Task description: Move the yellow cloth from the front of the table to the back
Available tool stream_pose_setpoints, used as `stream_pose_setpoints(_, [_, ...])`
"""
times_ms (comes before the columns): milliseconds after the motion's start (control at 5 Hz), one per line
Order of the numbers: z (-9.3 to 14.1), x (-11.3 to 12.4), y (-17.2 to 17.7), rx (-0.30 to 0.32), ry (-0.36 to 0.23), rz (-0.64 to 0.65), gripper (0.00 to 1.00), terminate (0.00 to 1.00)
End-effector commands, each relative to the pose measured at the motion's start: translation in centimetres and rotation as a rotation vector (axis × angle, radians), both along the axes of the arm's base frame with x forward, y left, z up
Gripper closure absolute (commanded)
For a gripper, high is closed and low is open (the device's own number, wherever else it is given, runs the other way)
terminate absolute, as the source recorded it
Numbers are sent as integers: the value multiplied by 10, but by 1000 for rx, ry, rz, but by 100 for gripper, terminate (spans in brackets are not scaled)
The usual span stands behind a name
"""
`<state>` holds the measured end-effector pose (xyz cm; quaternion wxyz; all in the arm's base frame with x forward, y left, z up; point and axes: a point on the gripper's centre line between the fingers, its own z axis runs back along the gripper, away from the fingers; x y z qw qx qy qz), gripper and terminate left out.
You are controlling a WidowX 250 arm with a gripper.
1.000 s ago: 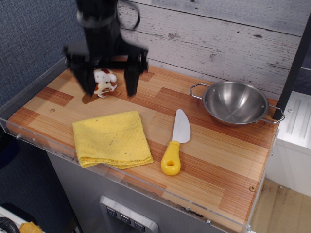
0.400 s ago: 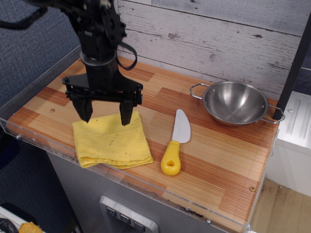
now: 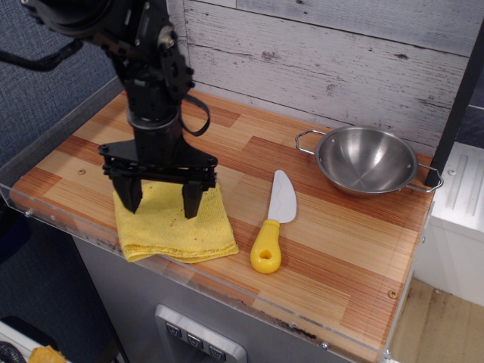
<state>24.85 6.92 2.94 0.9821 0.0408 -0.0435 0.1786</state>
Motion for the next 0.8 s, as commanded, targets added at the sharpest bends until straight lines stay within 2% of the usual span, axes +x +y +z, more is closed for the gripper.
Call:
stream_pose_setpoints(0, [-14,-14,3,-14,11,-36,0,0])
stream_pose_setpoints(400, [-20,-1,3,-21,2,-39,0,0])
stream_pose_setpoints(600, [-15,14,6,-14,-16,-34,0,0])
